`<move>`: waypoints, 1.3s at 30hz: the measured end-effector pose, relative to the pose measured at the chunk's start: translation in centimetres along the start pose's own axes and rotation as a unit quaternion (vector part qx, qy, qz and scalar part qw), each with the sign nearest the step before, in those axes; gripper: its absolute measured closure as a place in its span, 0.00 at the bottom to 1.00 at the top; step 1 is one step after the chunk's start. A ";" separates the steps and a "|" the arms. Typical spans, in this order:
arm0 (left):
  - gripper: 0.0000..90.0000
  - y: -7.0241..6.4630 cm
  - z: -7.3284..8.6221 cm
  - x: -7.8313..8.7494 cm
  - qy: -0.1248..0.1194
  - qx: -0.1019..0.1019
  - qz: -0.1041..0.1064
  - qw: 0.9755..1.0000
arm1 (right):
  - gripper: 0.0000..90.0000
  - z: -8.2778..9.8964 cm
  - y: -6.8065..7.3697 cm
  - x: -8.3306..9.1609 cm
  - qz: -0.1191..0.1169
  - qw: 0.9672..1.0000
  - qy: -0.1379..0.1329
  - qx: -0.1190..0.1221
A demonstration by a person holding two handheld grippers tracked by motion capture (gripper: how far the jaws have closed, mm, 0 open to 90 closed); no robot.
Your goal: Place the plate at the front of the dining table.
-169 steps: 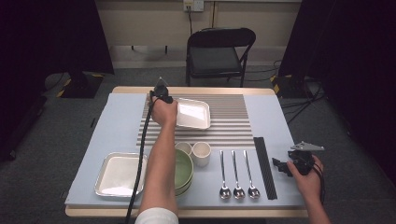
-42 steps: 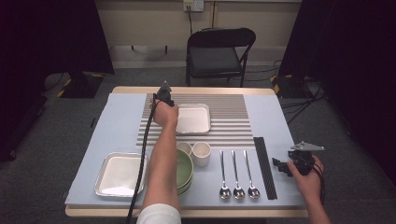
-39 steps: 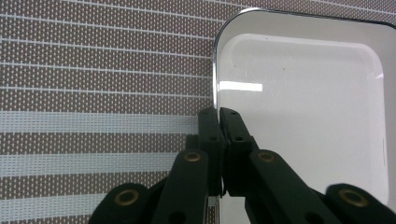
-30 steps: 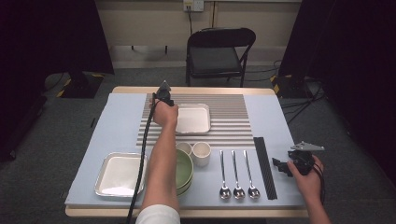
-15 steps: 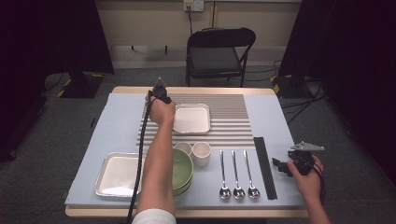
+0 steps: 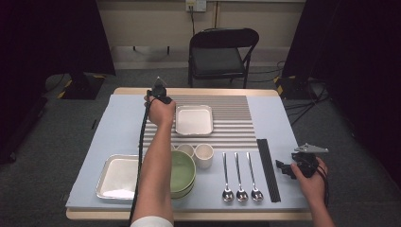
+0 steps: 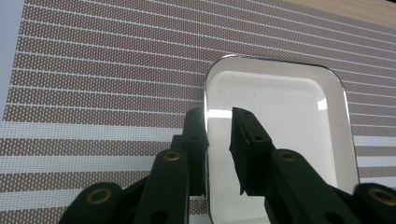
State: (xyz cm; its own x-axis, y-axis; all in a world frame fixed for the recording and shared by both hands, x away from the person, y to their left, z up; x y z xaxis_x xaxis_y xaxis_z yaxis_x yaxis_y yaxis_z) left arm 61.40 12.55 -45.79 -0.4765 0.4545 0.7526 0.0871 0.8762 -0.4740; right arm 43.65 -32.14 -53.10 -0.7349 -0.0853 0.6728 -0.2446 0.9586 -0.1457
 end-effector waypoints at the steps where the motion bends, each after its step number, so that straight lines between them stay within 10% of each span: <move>1: 0.84 0.0 0.0 0.1 0.000 -0.002 0.000 1.000 | 0.23 0.0 0.0 0.0 0.000 1.000 0.000 0.000; 39: 0.64 0.3 -0.1 3.1 -0.054 -0.021 0.036 0.998 | 0.23 0.0 0.0 0.0 0.000 1.000 0.001 0.000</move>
State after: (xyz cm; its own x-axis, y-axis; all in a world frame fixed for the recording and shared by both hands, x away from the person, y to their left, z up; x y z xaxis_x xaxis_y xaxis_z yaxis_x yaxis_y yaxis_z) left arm 60.00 14.29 -43.57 -0.5586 0.4988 0.6627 0.1597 0.8487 -0.5042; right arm 43.65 -32.14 -53.09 -0.7338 -0.0841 0.6742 -0.2439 0.9587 -0.1459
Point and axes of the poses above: each handheld gripper's, and its own axes: x roughly backward along the jaws, z roughly out of its underside, y roughly to its left, the point moved 8 cm from there along -x, roughly forward along the jaws, and after that the axes turned 12 degrees about z, right-handed, at the moved point
